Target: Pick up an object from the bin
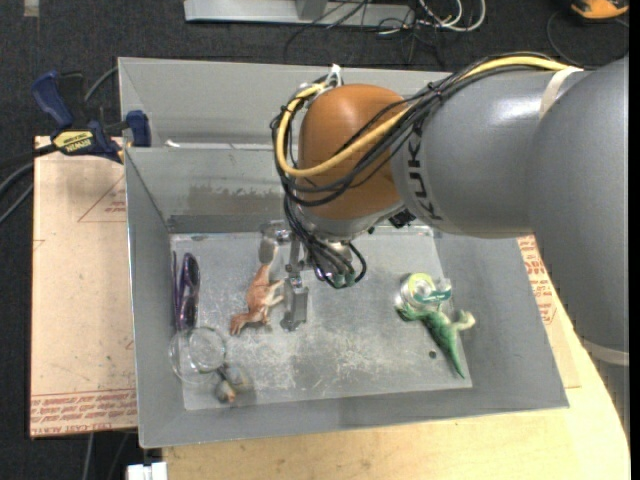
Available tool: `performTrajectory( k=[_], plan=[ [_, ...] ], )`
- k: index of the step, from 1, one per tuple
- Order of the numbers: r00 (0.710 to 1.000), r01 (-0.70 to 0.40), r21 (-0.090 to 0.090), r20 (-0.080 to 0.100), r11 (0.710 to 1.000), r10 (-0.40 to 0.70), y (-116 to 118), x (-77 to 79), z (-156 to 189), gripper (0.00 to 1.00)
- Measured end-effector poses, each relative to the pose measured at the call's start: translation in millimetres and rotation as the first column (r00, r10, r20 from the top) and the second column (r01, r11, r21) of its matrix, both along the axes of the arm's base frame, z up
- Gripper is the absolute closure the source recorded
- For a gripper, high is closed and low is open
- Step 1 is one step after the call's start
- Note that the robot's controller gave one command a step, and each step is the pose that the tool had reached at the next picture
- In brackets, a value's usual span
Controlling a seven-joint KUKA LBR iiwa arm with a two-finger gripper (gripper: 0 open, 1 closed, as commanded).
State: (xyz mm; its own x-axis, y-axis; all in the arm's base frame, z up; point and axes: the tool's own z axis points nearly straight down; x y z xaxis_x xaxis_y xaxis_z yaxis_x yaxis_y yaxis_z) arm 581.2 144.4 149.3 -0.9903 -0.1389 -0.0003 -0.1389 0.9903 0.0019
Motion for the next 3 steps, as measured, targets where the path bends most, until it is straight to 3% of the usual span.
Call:
performTrajectory(
  k=[1, 2, 3],
  plan=[
    [0.989, -0.151, 0.0, -0.001, 0.989, 0.151, 13, -7.4, -56, 0.0],
    [0.936, -0.352, 0.002, 0.004, 0.936, 0.352, 21, 12.2, -79, 1.0],
    [0.936, -0.352, 0.002, 0.004, 0.936, 0.352, 21, 12.2, -79, 1.0]
  ],
)
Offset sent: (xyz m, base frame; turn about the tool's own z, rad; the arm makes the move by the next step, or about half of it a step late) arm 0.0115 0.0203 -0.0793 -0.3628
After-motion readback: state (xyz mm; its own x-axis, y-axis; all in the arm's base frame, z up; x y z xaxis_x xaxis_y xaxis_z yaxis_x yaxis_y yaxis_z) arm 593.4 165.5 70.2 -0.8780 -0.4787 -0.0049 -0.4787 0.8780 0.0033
